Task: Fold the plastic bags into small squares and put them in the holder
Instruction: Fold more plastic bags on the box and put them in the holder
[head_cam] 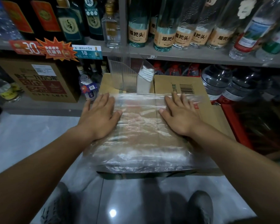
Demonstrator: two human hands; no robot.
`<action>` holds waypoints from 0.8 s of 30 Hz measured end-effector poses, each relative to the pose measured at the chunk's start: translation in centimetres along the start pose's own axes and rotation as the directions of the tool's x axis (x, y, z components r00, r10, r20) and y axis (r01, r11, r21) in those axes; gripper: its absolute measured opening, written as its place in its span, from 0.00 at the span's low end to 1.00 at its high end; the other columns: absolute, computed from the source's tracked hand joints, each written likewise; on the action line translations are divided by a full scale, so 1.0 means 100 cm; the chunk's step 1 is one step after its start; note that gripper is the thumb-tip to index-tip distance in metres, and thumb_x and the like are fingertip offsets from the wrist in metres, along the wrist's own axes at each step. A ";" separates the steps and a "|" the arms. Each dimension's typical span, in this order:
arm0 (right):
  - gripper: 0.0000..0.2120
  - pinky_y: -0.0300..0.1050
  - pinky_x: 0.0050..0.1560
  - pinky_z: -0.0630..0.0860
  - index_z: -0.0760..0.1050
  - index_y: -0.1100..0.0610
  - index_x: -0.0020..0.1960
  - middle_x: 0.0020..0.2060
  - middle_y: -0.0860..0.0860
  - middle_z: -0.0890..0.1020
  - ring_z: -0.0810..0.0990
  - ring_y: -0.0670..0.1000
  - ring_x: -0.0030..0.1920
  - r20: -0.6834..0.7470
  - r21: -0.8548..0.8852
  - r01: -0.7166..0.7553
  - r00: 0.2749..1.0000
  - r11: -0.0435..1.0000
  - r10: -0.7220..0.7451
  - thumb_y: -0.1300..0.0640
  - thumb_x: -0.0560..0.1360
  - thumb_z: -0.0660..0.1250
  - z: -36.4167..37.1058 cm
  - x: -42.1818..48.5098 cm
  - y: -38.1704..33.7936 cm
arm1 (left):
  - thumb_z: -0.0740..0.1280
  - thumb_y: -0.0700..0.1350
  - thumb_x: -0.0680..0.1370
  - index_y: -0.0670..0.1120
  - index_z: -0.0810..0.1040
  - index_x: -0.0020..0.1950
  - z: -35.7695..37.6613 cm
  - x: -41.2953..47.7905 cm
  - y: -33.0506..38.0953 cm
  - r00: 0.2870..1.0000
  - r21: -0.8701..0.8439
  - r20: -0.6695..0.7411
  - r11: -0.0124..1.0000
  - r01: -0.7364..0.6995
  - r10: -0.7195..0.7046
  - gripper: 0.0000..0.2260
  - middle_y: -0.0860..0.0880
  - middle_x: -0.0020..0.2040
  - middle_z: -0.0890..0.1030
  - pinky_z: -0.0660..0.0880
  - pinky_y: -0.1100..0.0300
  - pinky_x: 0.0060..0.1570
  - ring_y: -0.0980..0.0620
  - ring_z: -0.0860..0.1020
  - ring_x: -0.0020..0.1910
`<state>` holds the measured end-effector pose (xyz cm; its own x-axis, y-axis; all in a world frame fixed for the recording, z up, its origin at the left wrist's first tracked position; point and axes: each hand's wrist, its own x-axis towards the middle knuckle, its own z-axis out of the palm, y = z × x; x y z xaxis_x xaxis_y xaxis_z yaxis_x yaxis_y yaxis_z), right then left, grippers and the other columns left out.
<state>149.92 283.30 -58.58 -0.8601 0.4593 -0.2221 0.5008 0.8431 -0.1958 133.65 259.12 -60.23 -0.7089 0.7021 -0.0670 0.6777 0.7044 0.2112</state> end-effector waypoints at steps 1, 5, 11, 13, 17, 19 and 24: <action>0.35 0.58 0.78 0.33 0.40 0.42 0.82 0.81 0.47 0.37 0.32 0.56 0.79 0.004 -0.007 -0.018 1.000 1.000 0.018 0.29 0.80 0.42 0.000 0.000 0.005 | 0.44 0.65 0.83 0.50 0.48 0.83 0.003 0.003 -0.002 0.999 0.036 0.039 0.999 0.021 -0.022 0.33 0.50 0.84 0.44 0.38 0.44 0.79 0.53 0.41 0.82; 0.39 0.59 0.78 0.33 0.38 0.41 0.81 0.80 0.47 0.35 0.31 0.55 0.79 0.004 -0.036 -0.083 0.997 0.996 0.083 0.24 0.76 0.40 -0.001 -0.006 0.026 | 0.43 0.67 0.82 0.50 0.42 0.83 0.004 0.007 -0.009 0.998 0.093 0.057 0.996 0.017 -0.022 0.35 0.52 0.83 0.39 0.39 0.46 0.79 0.55 0.38 0.81; 0.40 0.58 0.78 0.35 0.40 0.44 0.82 0.81 0.46 0.38 0.34 0.53 0.80 -0.006 -0.013 -0.113 0.994 0.993 0.113 0.25 0.77 0.40 -0.004 -0.008 0.039 | 0.46 0.67 0.80 0.51 0.43 0.83 0.005 0.007 -0.012 0.999 0.001 0.029 1.000 0.024 -0.024 0.36 0.52 0.83 0.40 0.39 0.47 0.79 0.55 0.39 0.81; 0.39 0.59 0.79 0.35 0.42 0.44 0.82 0.81 0.47 0.39 0.34 0.53 0.80 -0.007 0.025 -0.115 0.993 0.993 0.116 0.26 0.77 0.43 -0.005 -0.007 0.042 | 0.49 0.66 0.78 0.54 0.48 0.83 0.004 0.003 -0.013 1.000 -0.160 -0.023 0.987 -0.005 0.001 0.36 0.52 0.84 0.42 0.40 0.48 0.78 0.54 0.40 0.81; 0.34 0.58 0.79 0.36 0.51 0.44 0.82 0.82 0.48 0.42 0.36 0.53 0.81 -0.163 0.213 -0.108 0.976 0.971 0.144 0.32 0.81 0.52 -0.017 -0.013 0.032 | 0.58 0.58 0.78 0.51 0.66 0.75 -0.007 -0.012 -0.011 0.956 -0.376 -0.287 0.926 -0.045 -0.070 0.26 0.48 0.79 0.59 0.55 0.46 0.73 0.46 0.56 0.78; 0.32 0.57 0.79 0.37 0.51 0.46 0.82 0.82 0.48 0.45 0.37 0.53 0.81 -0.217 0.229 -0.065 0.969 0.971 0.116 0.36 0.82 0.52 -0.023 -0.021 0.012 | 0.59 0.55 0.79 0.48 0.72 0.66 -0.015 -0.018 -0.009 0.935 -0.295 -0.350 0.954 -0.050 -0.059 0.19 0.46 0.67 0.70 0.64 0.46 0.66 0.43 0.67 0.69; 0.30 0.54 0.77 0.34 0.46 0.47 0.82 0.81 0.48 0.42 0.35 0.52 0.80 -0.058 0.146 0.131 0.991 0.981 -0.124 0.37 0.84 0.45 -0.003 -0.054 -0.054 | 0.48 0.62 0.81 0.52 0.71 0.70 -0.017 -0.049 0.005 0.995 -0.056 -0.057 0.994 -0.091 0.088 0.25 0.49 0.72 0.71 0.60 0.42 0.73 0.46 0.67 0.73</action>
<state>151.88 276.36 -56.07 -0.9196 0.3669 -0.1405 0.3927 0.8459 -0.3609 137.11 255.81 -58.17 -0.6566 0.7542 0.0072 0.7273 0.6305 0.2711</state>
